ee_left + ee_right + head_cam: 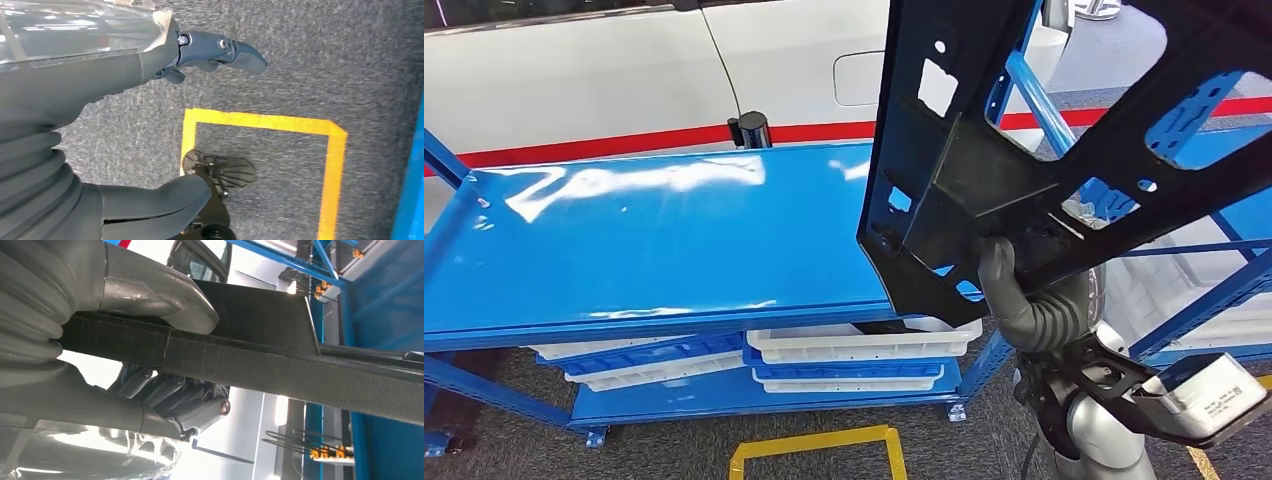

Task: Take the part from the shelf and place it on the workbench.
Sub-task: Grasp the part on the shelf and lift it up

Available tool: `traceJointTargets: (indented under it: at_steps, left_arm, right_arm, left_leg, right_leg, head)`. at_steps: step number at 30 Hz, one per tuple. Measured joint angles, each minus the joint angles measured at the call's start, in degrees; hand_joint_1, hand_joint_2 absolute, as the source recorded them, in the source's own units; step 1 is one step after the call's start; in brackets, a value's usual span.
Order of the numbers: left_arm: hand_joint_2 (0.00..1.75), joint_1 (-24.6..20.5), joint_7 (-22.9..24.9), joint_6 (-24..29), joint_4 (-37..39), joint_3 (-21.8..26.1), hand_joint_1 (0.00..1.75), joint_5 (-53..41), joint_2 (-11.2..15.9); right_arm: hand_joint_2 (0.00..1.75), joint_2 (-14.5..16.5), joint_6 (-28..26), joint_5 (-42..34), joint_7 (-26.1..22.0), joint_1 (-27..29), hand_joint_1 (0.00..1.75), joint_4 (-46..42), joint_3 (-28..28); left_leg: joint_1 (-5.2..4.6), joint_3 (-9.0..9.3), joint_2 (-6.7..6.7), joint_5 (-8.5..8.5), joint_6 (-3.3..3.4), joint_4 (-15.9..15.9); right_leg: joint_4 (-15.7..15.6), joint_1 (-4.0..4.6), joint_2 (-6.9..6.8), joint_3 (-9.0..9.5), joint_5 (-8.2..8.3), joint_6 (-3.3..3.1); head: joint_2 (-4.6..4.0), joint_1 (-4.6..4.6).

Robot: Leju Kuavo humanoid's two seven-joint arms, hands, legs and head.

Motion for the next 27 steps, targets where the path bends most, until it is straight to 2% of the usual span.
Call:
traceJointTargets:
  at_steps: [1, 3, 4, 5, 6, 7, 9, 10, 11, 13, 14, 15, 16, 18, 19, 20, 21, 22, 23, 24, 25, 26, 27]
  left_arm:
    - [1.75, 0.1, 0.0, 0.0, 0.0, 0.0, 0.00, 0.0, 0.0]
    - [1.75, 0.1, -0.1, 0.0, 0.0, 0.0, 0.00, 0.0, -0.1]
    - [1.75, 0.1, -0.1, 0.0, 0.0, 0.0, 0.00, 0.0, -0.1]
    - [1.75, 0.1, -0.1, 0.0, 0.0, 0.0, 0.00, 0.0, -0.1]
    - [1.75, 0.1, -0.1, 0.0, 0.0, 0.0, 0.00, 0.0, -0.1]
    - [1.75, 0.1, -0.1, 0.0, 0.0, 0.0, 0.00, 0.0, -0.2]
    - [1.75, 0.0, -0.2, -0.1, 0.0, 0.0, 0.00, 0.0, -0.2]
    - [1.75, 0.0, -0.2, -0.1, 0.0, -0.1, 0.00, 0.0, -0.2]
    - [1.75, 0.0, -0.2, -0.1, 0.0, -0.1, 0.00, -0.1, -0.2]
    - [1.75, 0.0, -0.3, -0.1, 0.0, -0.1, 0.00, -0.1, -0.2]
    - [1.75, 0.0, -0.3, -0.1, 0.0, -0.1, 0.00, -0.1, -0.2]
    - [1.75, -0.1, -0.3, -0.2, 0.0, -0.1, 0.00, -0.1, -0.3]
    - [1.75, -0.1, -0.3, -0.2, 0.0, -0.1, 0.00, -0.1, -0.3]
    - [1.75, -0.2, -0.3, -0.1, 0.0, -0.1, 0.00, -0.2, -0.4]
    - [1.75, -0.2, -0.3, 0.0, 0.0, -0.1, 0.00, -0.3, -0.4]
    - [1.75, -0.2, -0.3, 0.0, 0.0, -0.1, 0.00, -0.3, -0.4]
    - [1.75, -0.2, -0.3, 0.1, 0.0, -0.1, 0.00, -0.3, -0.5]
    - [1.75, -0.2, -0.3, 0.2, 0.0, -0.1, 0.00, -0.3, -0.6]
    - [1.75, -0.2, -0.3, 0.3, 0.0, -0.1, 0.00, -0.3, -0.7]
    - [1.75, -0.2, -0.3, 0.4, 0.0, -0.1, 0.00, -0.3, -0.7]
    - [1.75, -0.2, -0.3, 0.4, 0.0, -0.1, 0.00, -0.3, -0.8]
    - [1.75, -0.1, -0.3, 0.5, 0.0, -0.1, 0.00, -0.3, -0.9]
    - [1.75, -0.1, -0.3, 0.6, 0.0, -0.1, 0.00, -0.3, -0.9]
  right_arm:
    - [1.75, 0.0, 0.0, 0.0, 0.0, 0.0, 1.75, 0.0, 0.0]
    - [1.75, 0.1, 0.0, -0.1, 0.0, 0.1, 1.75, 0.0, -0.2]
    - [1.75, 0.1, 0.0, -0.1, 0.0, 0.2, 1.75, 0.0, -0.3]
    - [1.75, 0.2, 0.0, -0.1, 0.0, 0.3, 1.75, 0.0, -0.4]
    - [1.75, 0.2, 0.0, -0.1, 0.0, 0.4, 1.75, 0.0, -0.5]
    - [1.75, 0.2, 0.0, -0.1, 0.0, 0.4, 1.75, 0.0, -0.6]
    - [1.75, 0.2, 0.0, -0.1, -0.1, 0.4, 1.75, -0.1, -0.8]
    - [1.75, 0.2, 0.0, -0.1, -0.1, 0.5, 1.75, -0.1, -0.8]
    - [1.75, 0.2, 0.0, -0.1, -0.1, 0.5, 1.75, -0.2, -0.9]
    - [1.75, 0.2, 0.1, -0.1, -0.1, 0.6, 1.75, -0.2, -0.9]
    - [1.75, 0.2, 0.1, -0.1, -0.1, 0.6, 1.75, -0.2, -1.0]
    - [1.75, 0.2, 0.1, -0.1, -0.1, 0.7, 1.75, -0.2, -1.1]
    - [1.75, 0.1, 0.1, -0.1, -0.1, 0.7, 1.75, -0.2, -1.2]
    - [1.75, 0.1, 0.1, -0.1, -0.1, 0.8, 1.75, -0.2, -1.3]
    - [1.75, 0.1, 0.1, -0.1, -0.1, 1.0, 1.75, -0.2, -1.4]
    - [1.75, 0.1, 0.1, -0.1, -0.1, 1.2, 1.75, -0.2, -1.4]
    - [1.75, 0.1, 0.1, -0.1, -0.1, 1.3, 1.75, -0.2, -1.5]
    - [1.75, 0.1, 0.2, -0.1, -0.1, 1.3, 1.75, -0.2, -1.5]
    - [1.75, 0.1, 0.2, -0.1, -0.1, 1.3, 1.75, -0.2, -1.5]
    - [1.75, 0.1, 0.3, -0.1, -0.1, 1.3, 1.75, -0.3, -1.6]
    - [1.75, 0.1, 0.5, -0.1, -0.1, 1.4, 1.75, -0.3, -1.6]
    - [1.75, 0.1, 0.7, -0.1, -0.2, 1.6, 1.75, -0.4, -1.6]
    - [1.75, 0.1, 1.0, -0.2, -0.4, 1.7, 1.75, -0.4, -1.6]
  left_leg:
    - [0.11, -0.90, 0.07, -2.26, -0.16, 2.4]
    - [0.13, -3.28, 0.12, -7.53, -0.39, 9.8]
    - [0.12, -4.05, 0.11, -9.12, -0.43, 13.1]
    - [0.13, -3.99, 0.12, -9.63, -0.39, 14.8]
    - [0.12, -2.81, 0.12, -9.06, -0.24, 14.2]
    - [0.12, -0.46, 0.12, -7.78, -0.02, 11.4]
    - [-0.03, 5.46, 0.02, -5.72, 0.57, 3.0]
    - [-0.21, 7.46, -0.04, -5.21, 0.82, -0.1]
    - [-0.46, 8.42, -0.09, -5.13, 1.00, -1.7]
    - [-0.86, 8.10, -0.04, -4.62, 1.48, -2.2]
    - [-0.88, 7.87, 0.13, -4.15, 1.87, -2.5]
    - [-0.82, 7.50, 0.29, -3.57, 2.41, -2.8]
    - [-0.73, 7.01, 0.48, -2.89, 2.88, -3.1]
    - [-0.73, 5.72, 0.70, -1.75, 3.40, -3.1]
    - [-0.79, 4.94, 0.79, -1.18, 3.44, -3.1]
    - [-0.83, 4.17, 0.86, -0.62, 3.42, -3.0]
    - [-0.85, 3.46, 0.91, -0.09, 3.35, -3.0]
    - [-0.86, 2.80, 0.94, 0.43, 3.23, -2.9]
    - [-0.85, 2.24, 0.94, 0.89, 3.05, -2.9]
    - [-0.94, 1.73, 0.91, 1.32, 2.79, -2.7]
    - [-1.03, 1.34, 0.87, 1.78, 2.48, -2.6]
    - [-1.12, 1.10, 0.84, 2.25, 2.17, -2.5]
    - [-1.17, 0.92, 0.81, 2.72, 1.85, -2.5]
  right_leg:
    - [0.0, -0.02, -0.09, -0.41, 0.43, -0.63]
    - [0.0, 0.36, -0.31, -1.40, 1.23, -1.45]
    - [0.1, 0.56, -0.40, -1.90, 1.59, -1.59]
    - [0.1, 0.73, -0.47, -2.37, 1.94, -1.62]
    - [0.1, 0.84, -0.50, -2.75, 2.24, -1.54]
    - [0.1, 0.92, -0.51, -3.04, 2.51, -1.42]
    - [0.1, 1.08, -0.51, -3.38, 3.00, -0.96]
    - [0.1, 1.16, -0.53, -3.48, 3.27, -0.63]
    - [0.1, 1.20, -0.56, -3.57, 3.54, -0.23]
    - [0.0, 1.18, -0.59, -3.77, 4.14, 0.71]
    - [0.2, 1.14, -0.63, -4.06, 3.95, 0.99]
    - [1.2, 1.19, -0.66, -4.63, 3.05, 1.00]
    - [3.1, 1.28, -0.69, -5.51, 1.32, 0.75]
    - [10.1, 1.30, -0.74, -7.88, -3.41, 0.05]
    - [13.6, 1.28, -0.75, -8.72, -5.07, 0.09]
    - [15.9, 1.26, -0.75, -8.85, -5.70, 0.45]
    - [16.1, 1.24, -0.76, -8.01, -5.25, 1.03]
    - [14.0, 1.19, -0.77, -6.06, -4.03, 1.68]
    - [10.2, 1.15, -0.79, -3.25, -2.67, 2.16]
    - [5.4, 1.20, -0.80, -0.02, -1.95, 2.26]
    - [1.4, 1.34, -0.78, 2.56, -1.71, 1.98]
    - [-1.3, 1.50, -0.75, 4.04, -1.86, 1.53]
    - [-2.6, 1.71, -0.72, 4.52, -2.13, 1.03]
  head:
    - [0.00, -0.07]
    - [0.00, -0.12]
    - [0.00, -0.13]
    - [0.00, -0.13]
    - [0.00, -0.13]
    - [0.00, -0.14]
    - [0.00, -0.12]
    - [0.00, -0.07]
    - [0.00, -0.06]
    - [0.00, -0.01]
    - [0.00, -0.04]
    - [0.00, 0.03]
    - [0.00, 0.09]
    - [0.00, 0.22]
    - [0.00, 0.24]
    - [0.00, 0.24]
    - [0.00, 0.24]
    - [0.00, 0.24]
    - [0.00, 0.24]
    - [0.00, 0.24]
    - [0.00, 0.19]
    - [0.00, 0.17]
    - [0.00, 0.14]
